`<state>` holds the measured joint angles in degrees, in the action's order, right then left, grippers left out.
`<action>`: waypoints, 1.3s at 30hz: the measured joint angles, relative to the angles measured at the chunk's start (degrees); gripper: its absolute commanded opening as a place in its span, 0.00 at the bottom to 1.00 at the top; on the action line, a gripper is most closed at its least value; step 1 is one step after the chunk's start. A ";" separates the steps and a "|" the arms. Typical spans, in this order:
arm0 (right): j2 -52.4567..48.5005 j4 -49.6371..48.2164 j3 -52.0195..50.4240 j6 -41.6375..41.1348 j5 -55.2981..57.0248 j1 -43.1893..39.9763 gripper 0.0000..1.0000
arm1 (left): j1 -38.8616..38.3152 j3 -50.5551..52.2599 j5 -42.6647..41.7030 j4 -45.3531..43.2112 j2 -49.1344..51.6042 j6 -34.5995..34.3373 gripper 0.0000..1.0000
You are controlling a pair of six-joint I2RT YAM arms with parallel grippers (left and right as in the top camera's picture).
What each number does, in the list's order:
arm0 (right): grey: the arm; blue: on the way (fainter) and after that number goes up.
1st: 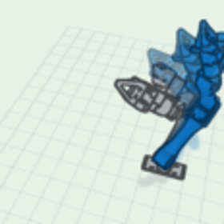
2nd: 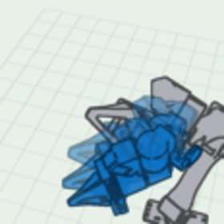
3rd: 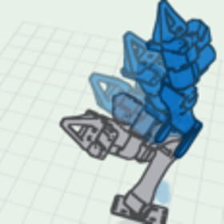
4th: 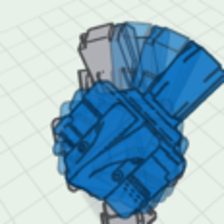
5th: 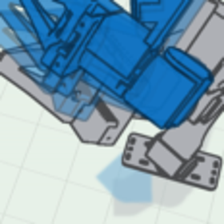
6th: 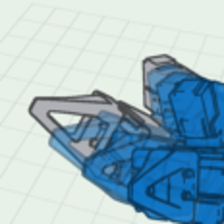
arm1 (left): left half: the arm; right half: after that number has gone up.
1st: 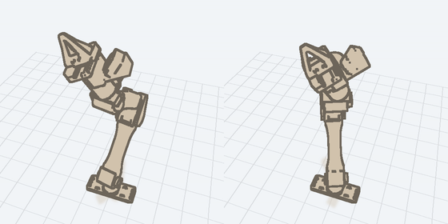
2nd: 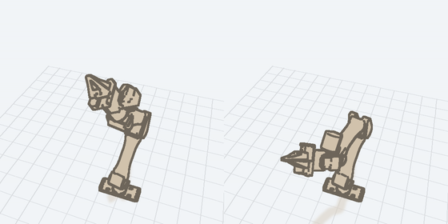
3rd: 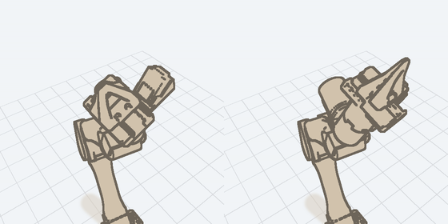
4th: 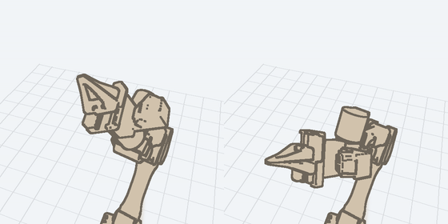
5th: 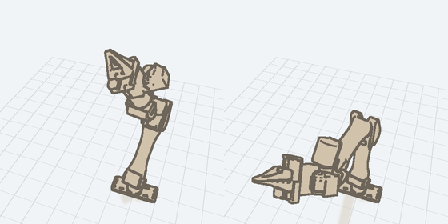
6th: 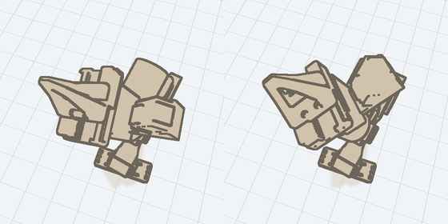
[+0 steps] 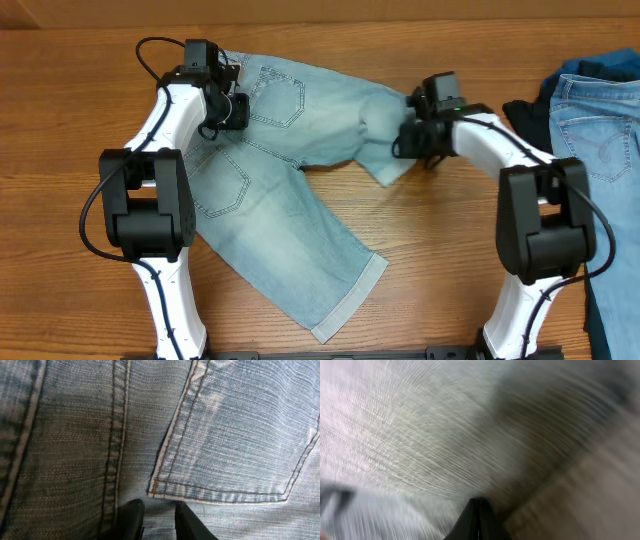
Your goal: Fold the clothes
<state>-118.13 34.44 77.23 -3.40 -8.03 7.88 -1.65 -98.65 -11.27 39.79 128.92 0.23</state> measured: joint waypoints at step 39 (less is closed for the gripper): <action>0.63 47.47 15.28 -6.62 -10.05 3.93 0.04 | 0.26 -19.08 10.54 29.27 -5.38 -8.92 0.55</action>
<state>-117.49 81.91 92.51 -10.02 -18.09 11.81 -1.39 -117.73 -0.73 69.06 123.55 -8.69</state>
